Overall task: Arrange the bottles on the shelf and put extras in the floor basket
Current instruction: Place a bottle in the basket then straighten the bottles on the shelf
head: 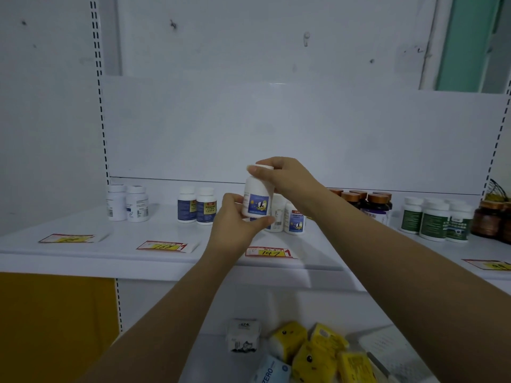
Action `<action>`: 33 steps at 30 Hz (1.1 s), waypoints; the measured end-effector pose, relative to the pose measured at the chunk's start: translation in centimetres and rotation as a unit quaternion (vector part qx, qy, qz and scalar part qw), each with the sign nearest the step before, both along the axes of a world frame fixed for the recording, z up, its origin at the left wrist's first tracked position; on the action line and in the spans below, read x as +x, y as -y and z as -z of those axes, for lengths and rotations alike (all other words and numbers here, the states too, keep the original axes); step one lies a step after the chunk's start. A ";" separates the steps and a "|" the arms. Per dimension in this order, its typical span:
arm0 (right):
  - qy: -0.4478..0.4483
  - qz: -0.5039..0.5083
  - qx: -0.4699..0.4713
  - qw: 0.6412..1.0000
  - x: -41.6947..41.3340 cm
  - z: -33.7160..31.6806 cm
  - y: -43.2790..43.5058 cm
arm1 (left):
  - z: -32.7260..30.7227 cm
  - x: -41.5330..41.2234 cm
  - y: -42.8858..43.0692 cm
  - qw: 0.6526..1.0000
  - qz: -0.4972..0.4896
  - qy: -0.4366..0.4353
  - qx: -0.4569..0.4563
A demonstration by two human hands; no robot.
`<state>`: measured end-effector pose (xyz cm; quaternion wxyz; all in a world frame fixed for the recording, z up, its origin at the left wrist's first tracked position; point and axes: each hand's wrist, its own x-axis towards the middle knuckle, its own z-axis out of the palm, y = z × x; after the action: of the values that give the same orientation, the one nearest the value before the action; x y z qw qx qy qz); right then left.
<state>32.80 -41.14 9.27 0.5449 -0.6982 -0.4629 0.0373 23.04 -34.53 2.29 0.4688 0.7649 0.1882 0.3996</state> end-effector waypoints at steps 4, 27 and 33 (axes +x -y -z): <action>-0.022 -0.039 0.005 0.999 0.5 -0.4 0.7 | -0.4 -0.3 0.1 0.998 0.056 -0.021 -0.020; -0.017 -0.097 -0.045 0.994 0.8 0.0 1.9 | -0.1 -0.3 0.4 0.999 0.006 -0.046 0.025; -0.009 -0.133 -0.030 0.991 -1.4 -0.7 0.3 | -0.7 -2.5 -0.7 0.995 -0.058 -0.053 0.063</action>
<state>31.43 -41.48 10.01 0.5181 -0.6461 -0.5454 0.1292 20.51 -33.81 2.97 0.3852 0.8007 0.2311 0.3964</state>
